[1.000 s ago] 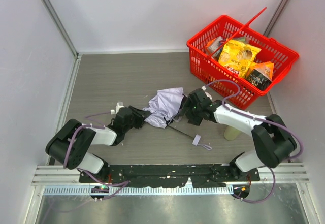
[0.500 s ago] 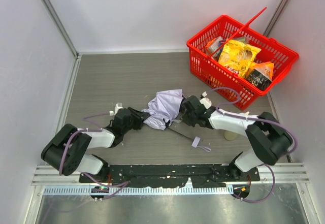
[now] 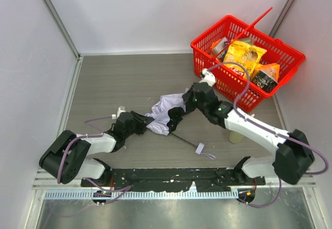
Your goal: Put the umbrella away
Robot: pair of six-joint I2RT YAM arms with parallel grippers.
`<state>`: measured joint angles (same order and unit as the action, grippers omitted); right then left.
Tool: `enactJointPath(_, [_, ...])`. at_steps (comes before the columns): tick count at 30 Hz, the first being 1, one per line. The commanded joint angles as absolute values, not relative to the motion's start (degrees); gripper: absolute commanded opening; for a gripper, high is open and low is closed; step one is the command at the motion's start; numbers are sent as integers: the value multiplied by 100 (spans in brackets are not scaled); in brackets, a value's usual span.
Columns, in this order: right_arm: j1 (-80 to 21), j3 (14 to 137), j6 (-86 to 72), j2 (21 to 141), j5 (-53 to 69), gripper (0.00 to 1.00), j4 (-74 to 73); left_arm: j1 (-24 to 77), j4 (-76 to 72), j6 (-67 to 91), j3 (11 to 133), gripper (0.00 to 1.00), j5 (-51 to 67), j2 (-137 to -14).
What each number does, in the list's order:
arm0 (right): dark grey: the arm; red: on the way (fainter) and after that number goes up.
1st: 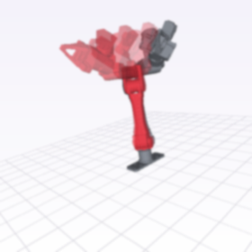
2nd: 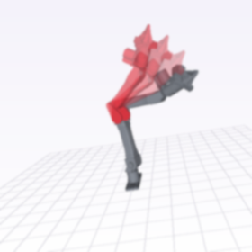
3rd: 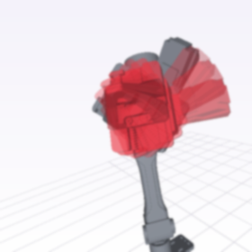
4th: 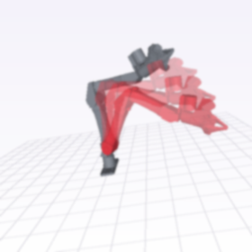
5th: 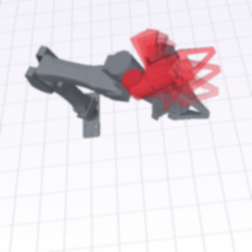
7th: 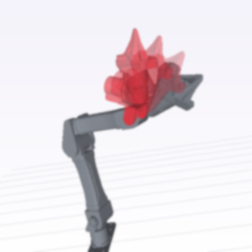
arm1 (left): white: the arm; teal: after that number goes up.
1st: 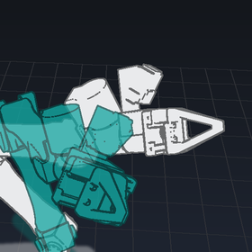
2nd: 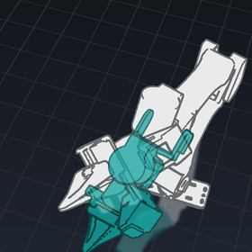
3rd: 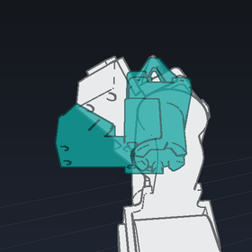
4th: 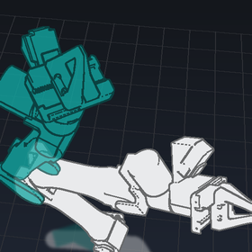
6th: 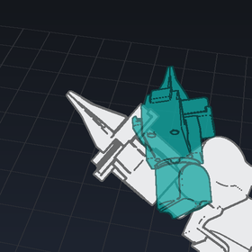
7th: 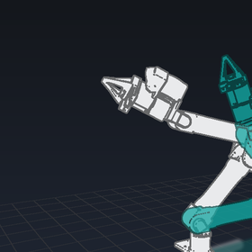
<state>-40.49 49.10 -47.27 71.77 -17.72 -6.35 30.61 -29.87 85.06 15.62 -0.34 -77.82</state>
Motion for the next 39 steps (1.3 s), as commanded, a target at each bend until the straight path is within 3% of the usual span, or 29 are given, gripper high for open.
enactJointPath(1, [-3999,6438,-2569,7979,-1785,1,-316,3076,-2171,8042,1318,0,-185,-7612])
enactJointPath(7, [-3964,8294,-1126,9438,-2207,1,-2010,3076,-2057,8042,1301,0,-193,-7427])
enactJointPath(10, [-3999,8849,-1178,10017,-2354,1,-2591,3085,-2039,8077,1318,0,-167,-7392])
enactJointPath(19, [-4377,9834,-1846,10897,-4710,1,-4902,3094,-1529,8183,1283,0,-492,-7049])
enactJointPath(25, [-4360,10730,-1012,12222,-4580,2,-4546,3103,-1617,8209,1257,0,-475,-7119])
enactJointPath(28, [-4141,11898,-756,13259,-4026,17,-4683,3129,-1652,8244,1239,0,-483,-7189])
enactJointPath(29, [-4105,12466,-695,13480,-3808,28,-4780,3129,-1661,8253,1239,0,-475,-7207])
enactJointPath(32, [-4017,13507,-571,14009,-3822,40,-5552,3146,-1618,8270,1292,0,-440,-7216])
enactJointPath(35, [-4025,12932,-413,13519,-3586,54,-5292,3155,-1503,8297,1310,0,-501,-7128])
enactJointPath(39, [-4025,11589,-650,12395,-3525,60,-5028,3155,-1302,8279,1336,0,-562,-6918])
